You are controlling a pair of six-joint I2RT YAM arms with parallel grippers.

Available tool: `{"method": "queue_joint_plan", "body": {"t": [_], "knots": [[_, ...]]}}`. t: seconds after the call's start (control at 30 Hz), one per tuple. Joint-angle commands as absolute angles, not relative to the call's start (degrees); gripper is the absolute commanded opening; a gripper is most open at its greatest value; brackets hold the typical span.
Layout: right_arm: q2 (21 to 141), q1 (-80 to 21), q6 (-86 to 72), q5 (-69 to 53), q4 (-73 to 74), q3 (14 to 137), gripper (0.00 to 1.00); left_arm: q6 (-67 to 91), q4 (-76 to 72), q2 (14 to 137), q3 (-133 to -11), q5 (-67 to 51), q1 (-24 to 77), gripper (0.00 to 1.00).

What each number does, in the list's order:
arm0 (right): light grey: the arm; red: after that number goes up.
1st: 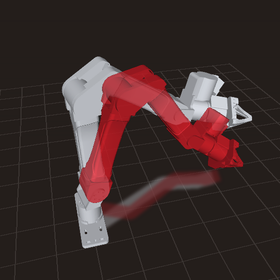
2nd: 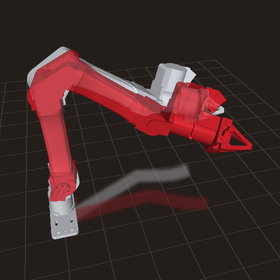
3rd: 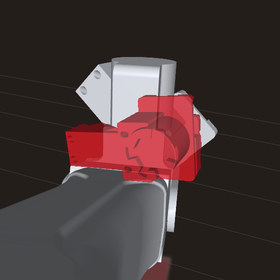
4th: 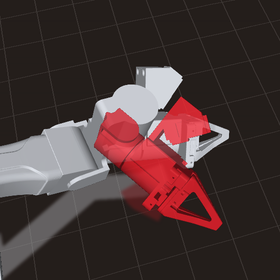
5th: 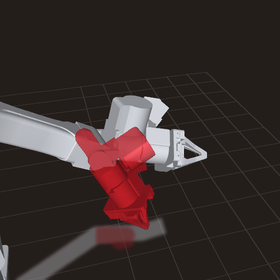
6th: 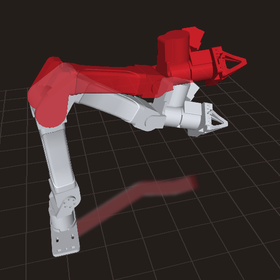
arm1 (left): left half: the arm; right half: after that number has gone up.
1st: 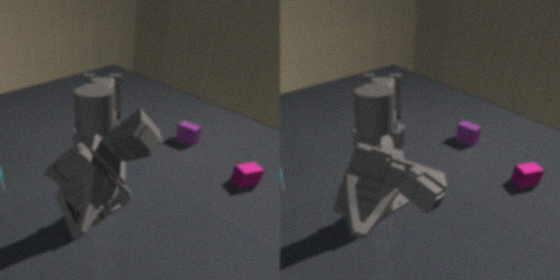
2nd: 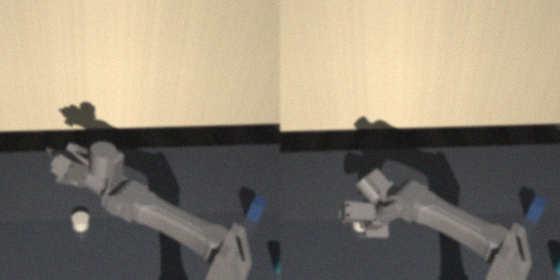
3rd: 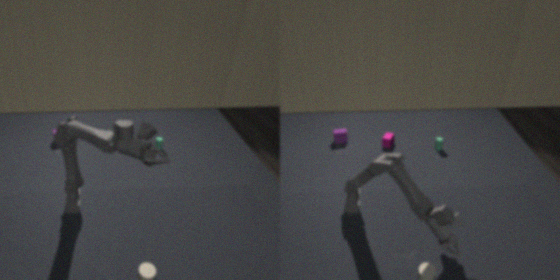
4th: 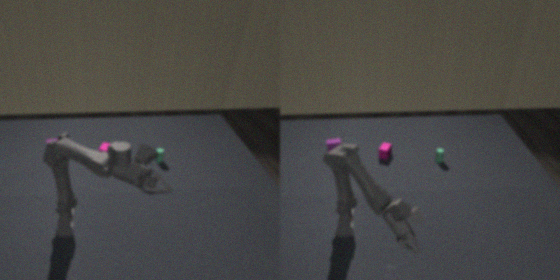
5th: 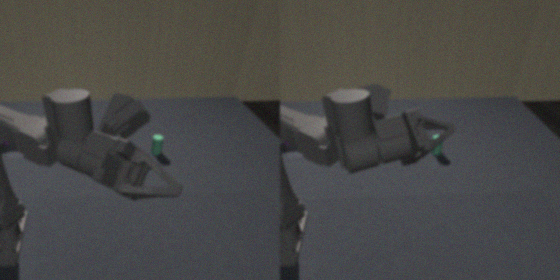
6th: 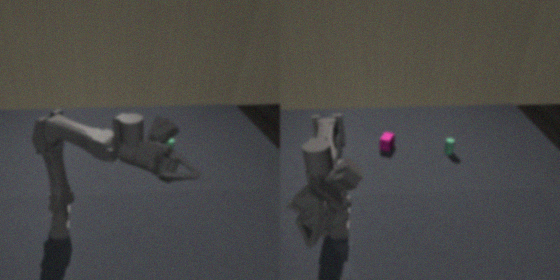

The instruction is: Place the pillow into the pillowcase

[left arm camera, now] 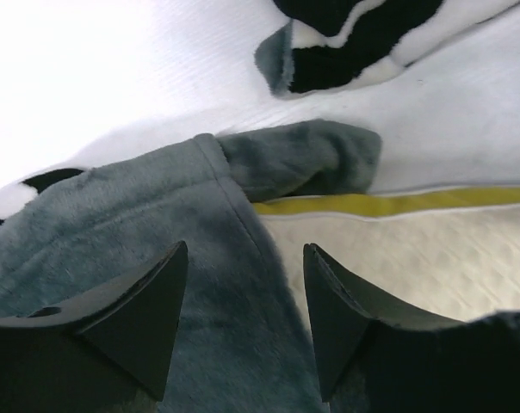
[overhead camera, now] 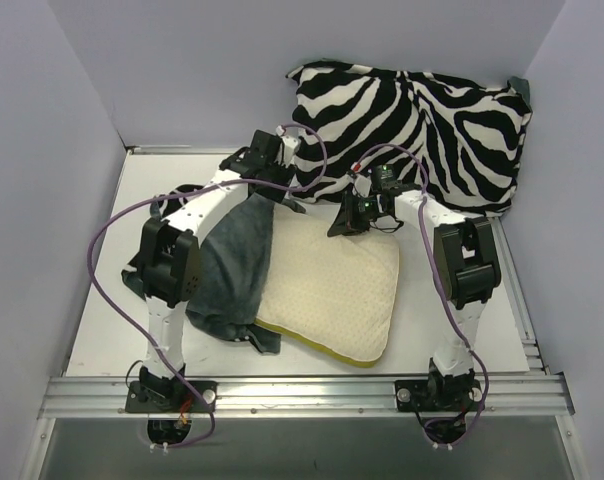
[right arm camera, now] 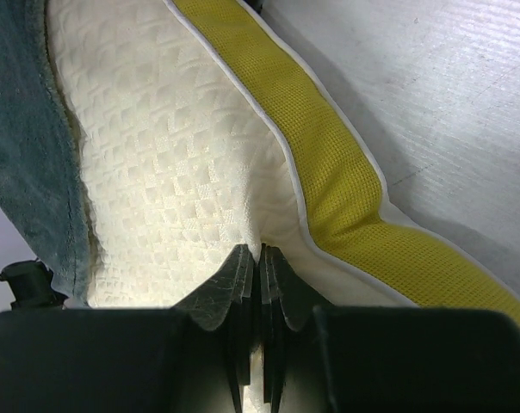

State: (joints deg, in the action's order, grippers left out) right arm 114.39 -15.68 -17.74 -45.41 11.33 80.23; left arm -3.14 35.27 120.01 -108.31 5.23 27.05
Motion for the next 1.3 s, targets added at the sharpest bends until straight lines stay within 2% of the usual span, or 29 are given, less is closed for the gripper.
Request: {"method": "queue_joint_plan", "body": {"t": [0.0, 0.2, 0.33, 0.47, 0.67, 0.7, 0.73, 0.8, 0.83, 0.97, 1.07, 1.2, 1.23, 1.27], "knots": [[110.92, -15.82, -17.05, -48.16, 13.27, 80.42, 0.00, -7.64, 37.70, 123.57, -112.49, 10.28, 26.90, 0.64], [111.35, -15.73, -16.79, -47.90, 13.45, 80.42, 0.00, -8.61, 38.06, 124.01, -114.08, 3.52, 26.98, 0.66], [111.88, -15.73, -16.87, -47.90, 13.54, 80.77, 0.00, -9.40, 38.41, 124.98, -113.91, 5.70, 27.60, 0.64], [111.97, -15.73, -16.61, -47.73, 13.71, 81.21, 0.00, -11.60, 39.02, 127.35, -114.52, 13.35, 26.72, 0.50], [112.24, -15.82, -16.44, -48.25, 13.89, 81.12, 0.00, -13.97, 42.36, 131.13, -120.31, 14.24, 25.14, 0.31], [112.32, -15.82, -16.35, -48.16, 13.89, 81.12, 0.00, -13.71, 42.62, 131.31, -121.11, 13.37, 25.14, 0.18], [112.32, -15.73, -16.43, -48.16, 13.89, 81.12, 0.00, -13.19, 42.80, 131.40, -122.42, 12.49, 24.96, 0.12], [112.41, -15.91, -16.52, -48.34, 13.89, 81.39, 0.00, -11.70, 42.72, 130.35, -123.57, 8.46, 24.96, 0.02], [112.59, -16.08, -16.61, -48.51, 13.89, 81.47, 0.00, -10.12, 42.71, 129.73, -124.10, 1.13, 24.96, 0.00], [113.64, -17.31, -18.19, -48.43, 12.75, 82.88, 0.00, -3.80, 42.37, 127.10, -126.82, -21.37, 26.45, 0.00], [114.52, -17.58, -22.31, -49.04, 9.33, 83.93, 0.00, 5.69, 40.79, 125.95, -126.57, -33.61, 28.64, 0.00], [113.30, -16.18, -27.77, -51.67, 4.40, 83.67, 0.00, 17.03, 32.55, 119.73, -114.91, -38.85, 30.85, 0.00], [112.86, -15.91, -28.64, -51.85, 3.18, 83.32, 0.00, 19.40, 29.74, 117.88, -106.09, -38.93, 30.59, 0.00], [112.24, -15.39, -29.00, -52.20, 2.47, 82.80, 0.00, 19.68, 25.53, 115.25, -102.69, -38.94, 30.15, 0.00]]}}
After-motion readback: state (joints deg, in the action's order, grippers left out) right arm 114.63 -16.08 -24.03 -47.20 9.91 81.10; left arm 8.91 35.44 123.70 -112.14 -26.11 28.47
